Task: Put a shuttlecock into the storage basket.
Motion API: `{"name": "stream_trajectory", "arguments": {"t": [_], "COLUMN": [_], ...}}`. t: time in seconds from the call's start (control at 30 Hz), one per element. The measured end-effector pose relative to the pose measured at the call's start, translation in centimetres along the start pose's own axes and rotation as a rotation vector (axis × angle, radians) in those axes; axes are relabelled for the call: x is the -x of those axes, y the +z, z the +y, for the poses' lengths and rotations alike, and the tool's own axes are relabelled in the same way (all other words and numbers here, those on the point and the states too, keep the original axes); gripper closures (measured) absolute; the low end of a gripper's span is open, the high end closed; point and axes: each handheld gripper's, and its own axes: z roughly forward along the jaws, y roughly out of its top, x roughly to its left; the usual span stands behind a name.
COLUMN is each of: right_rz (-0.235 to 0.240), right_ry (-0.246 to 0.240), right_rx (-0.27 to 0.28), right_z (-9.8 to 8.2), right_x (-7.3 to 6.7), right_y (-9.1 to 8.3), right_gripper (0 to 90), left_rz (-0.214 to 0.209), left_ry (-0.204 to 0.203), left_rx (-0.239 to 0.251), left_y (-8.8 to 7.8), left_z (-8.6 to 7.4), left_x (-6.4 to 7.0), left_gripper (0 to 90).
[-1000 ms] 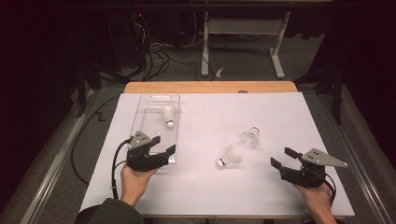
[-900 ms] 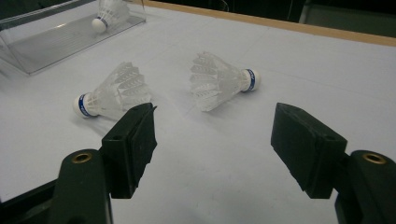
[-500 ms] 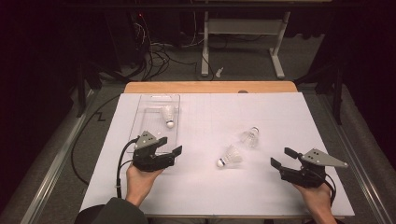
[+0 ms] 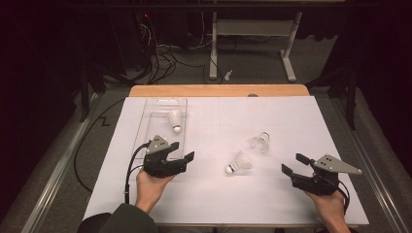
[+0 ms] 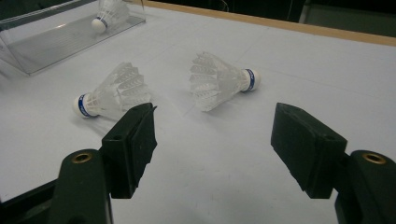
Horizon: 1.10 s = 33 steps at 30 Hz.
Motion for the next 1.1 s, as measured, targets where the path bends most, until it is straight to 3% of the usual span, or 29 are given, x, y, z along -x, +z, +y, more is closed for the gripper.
{"name": "stream_trajectory", "arguments": {"t": [1.1], "right_rz": [0.003], "right_ry": [-0.001], "right_rx": [0.001], "right_z": [0.0], "right_x": [0.0], "right_y": [0.0], "right_gripper": [31.0], "left_rz": [-0.116], "left_ry": [0.032], "left_rx": [-0.048], "left_y": [3.9], "left_z": [1.8], "left_x": [2.3], "left_gripper": [35.3]}}
